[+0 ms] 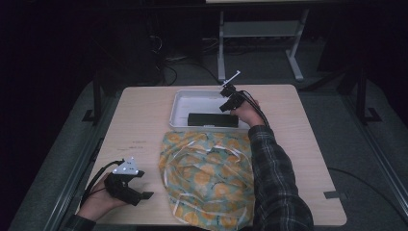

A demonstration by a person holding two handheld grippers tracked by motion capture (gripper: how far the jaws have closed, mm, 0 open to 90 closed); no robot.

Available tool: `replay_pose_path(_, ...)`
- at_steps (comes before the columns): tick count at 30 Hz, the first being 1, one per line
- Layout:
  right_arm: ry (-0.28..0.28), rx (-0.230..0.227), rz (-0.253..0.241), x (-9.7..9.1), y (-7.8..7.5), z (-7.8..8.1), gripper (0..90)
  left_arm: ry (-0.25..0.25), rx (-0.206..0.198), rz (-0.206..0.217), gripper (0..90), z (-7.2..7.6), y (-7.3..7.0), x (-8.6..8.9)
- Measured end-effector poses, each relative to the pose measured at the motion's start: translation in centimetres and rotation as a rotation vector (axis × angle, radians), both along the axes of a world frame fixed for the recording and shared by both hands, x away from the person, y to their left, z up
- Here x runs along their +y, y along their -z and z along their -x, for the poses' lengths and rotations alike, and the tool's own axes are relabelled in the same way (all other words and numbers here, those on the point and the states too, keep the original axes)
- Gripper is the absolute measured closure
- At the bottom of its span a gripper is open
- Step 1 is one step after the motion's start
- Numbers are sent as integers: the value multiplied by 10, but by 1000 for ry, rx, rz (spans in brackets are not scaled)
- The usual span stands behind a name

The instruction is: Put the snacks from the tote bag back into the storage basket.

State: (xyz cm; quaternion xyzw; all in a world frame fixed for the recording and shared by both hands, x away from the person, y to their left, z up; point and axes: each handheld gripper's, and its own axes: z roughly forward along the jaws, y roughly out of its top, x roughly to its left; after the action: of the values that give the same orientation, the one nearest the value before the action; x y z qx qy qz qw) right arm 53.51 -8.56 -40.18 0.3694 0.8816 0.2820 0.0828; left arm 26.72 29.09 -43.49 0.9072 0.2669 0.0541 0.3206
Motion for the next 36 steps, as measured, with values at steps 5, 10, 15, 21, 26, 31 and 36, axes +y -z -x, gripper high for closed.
replay_pose_path(5, 9, -7, -25, -11, -6, 7, 791, 3, -8, 0, 140, -1, 0, 1)
replay_pose_path(10, 23, 10, -28, -20, -9, 15, 621, -11, 5, 25, 143, -1, 1, 0)
replay_pose_path(15, 22, 10, -34, -28, -15, 26, 494, -19, 3, 27, 146, -2, 0, 2)
replay_pose_path(21, 15, -4, -35, -40, -21, 43, 404, -24, 3, 22, 146, -2, 0, 1)
replay_pose_path(26, 23, -20, -50, -50, -23, 61, 381, -17, -7, 8, 146, -3, 0, 1)
replay_pose_path(31, 23, -40, -41, -61, -19, 82, 345, -33, -3, 22, 146, -2, 1, 0)
replay_pose_path(36, 34, -54, -51, -72, -17, 99, 333, -34, -1, 22, 146, -2, 1, -2)
